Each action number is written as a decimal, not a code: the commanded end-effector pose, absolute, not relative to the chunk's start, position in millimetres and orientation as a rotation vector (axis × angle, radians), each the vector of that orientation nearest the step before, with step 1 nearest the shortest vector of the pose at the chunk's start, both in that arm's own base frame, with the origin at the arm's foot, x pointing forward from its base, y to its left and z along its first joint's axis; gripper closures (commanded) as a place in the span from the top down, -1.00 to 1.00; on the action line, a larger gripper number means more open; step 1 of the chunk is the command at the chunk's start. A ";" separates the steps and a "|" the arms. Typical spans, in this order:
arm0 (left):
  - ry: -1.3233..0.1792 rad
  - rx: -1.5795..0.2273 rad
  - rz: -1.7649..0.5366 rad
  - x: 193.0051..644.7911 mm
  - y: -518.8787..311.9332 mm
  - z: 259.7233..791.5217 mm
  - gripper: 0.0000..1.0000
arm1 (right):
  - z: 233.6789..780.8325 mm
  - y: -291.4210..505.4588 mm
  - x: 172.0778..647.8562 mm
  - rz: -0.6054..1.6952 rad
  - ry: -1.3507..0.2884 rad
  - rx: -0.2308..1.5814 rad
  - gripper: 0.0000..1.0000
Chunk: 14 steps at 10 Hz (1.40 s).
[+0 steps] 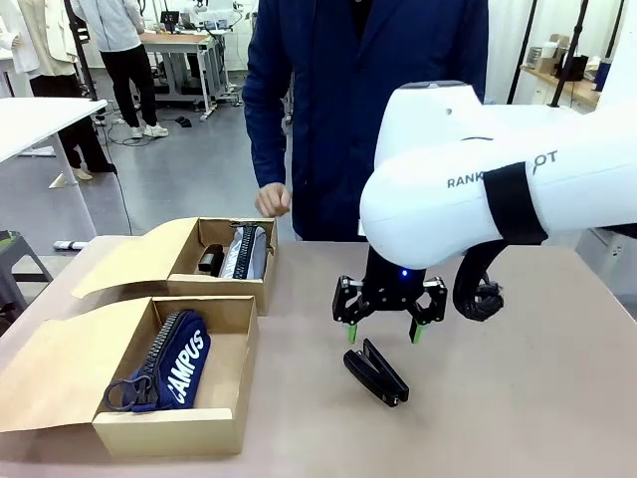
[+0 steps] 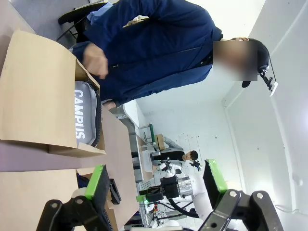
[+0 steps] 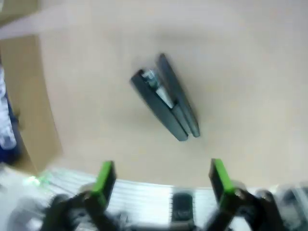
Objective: Place items inside the box.
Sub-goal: Pick up a Pencil pouch or Stapler and place it inside the Mailer Box closest to the robot.
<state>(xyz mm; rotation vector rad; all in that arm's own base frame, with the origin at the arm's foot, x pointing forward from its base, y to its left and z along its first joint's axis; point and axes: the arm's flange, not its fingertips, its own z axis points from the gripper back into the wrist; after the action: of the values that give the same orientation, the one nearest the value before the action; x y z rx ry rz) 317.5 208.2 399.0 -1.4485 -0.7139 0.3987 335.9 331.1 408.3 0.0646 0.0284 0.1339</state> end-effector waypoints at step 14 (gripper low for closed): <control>-0.721 -1.450 0.378 313.9 207.3 399.6 1.00 | 296.8 344.1 349.5 0.578 0.075 0.010 1.00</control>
<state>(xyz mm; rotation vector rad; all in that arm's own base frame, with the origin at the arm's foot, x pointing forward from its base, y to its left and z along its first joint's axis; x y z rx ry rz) 317.5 208.2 398.9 -1.4485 -0.7137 0.3988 345.1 335.6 301.5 0.0116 0.0984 0.5944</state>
